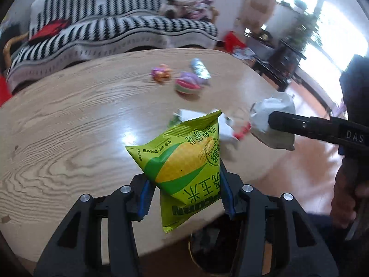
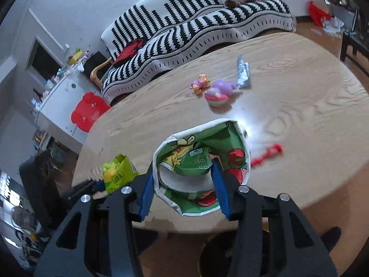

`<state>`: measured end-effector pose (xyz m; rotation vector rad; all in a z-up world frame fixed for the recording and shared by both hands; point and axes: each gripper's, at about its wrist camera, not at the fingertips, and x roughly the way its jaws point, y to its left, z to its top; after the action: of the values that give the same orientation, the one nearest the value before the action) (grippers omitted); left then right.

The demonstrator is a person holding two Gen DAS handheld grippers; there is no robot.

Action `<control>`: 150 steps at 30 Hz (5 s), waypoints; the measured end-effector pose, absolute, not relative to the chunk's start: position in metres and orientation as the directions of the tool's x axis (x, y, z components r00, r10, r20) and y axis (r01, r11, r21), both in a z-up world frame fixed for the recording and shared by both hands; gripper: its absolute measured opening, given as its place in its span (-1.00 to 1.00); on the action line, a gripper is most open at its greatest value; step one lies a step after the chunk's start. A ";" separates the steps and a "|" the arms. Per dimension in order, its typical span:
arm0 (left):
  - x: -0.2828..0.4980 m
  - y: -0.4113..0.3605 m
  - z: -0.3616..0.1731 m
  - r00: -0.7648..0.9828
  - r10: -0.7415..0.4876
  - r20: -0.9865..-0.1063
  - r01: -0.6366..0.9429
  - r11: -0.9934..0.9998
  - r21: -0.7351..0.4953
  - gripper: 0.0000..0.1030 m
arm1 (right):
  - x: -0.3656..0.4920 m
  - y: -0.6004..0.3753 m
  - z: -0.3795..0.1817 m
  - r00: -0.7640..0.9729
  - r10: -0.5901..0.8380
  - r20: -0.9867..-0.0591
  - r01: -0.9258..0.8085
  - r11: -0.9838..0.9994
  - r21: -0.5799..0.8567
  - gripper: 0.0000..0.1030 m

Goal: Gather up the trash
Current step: 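Carry both bags over the black bin and open both tools to drop them, then grasp the green plastic tray with the left tool while the right tool grasps the white paper box, then carry the tray and paper box over the bin and open both tools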

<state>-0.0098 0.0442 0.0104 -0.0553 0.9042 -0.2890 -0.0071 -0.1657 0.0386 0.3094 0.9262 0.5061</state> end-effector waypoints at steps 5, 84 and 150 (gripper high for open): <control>-0.053 0.008 -0.012 0.523 -0.306 -0.795 0.346 0.929 -0.131 -0.06 | -0.064 -0.184 0.012 0.475 0.508 -0.719 -0.282 0.861 0.423 -0.09; 0.034 0.020 -0.044 0.505 -0.211 -0.837 0.402 0.915 0.012 0.59 | 0.014 -0.158 0.029 0.438 0.546 -0.714 -0.481 0.814 0.327 0.79; -0.096 -0.028 -0.065 0.379 -0.326 -0.866 0.528 0.845 -0.087 -0.33 | -0.146 -0.219 -0.044 0.388 0.494 -0.778 -0.255 0.869 0.424 -0.16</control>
<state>-0.0961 -0.0279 -0.0648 0.2172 1.0487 -0.5509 -0.1459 -0.2187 -0.0440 0.2512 1.0725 0.4825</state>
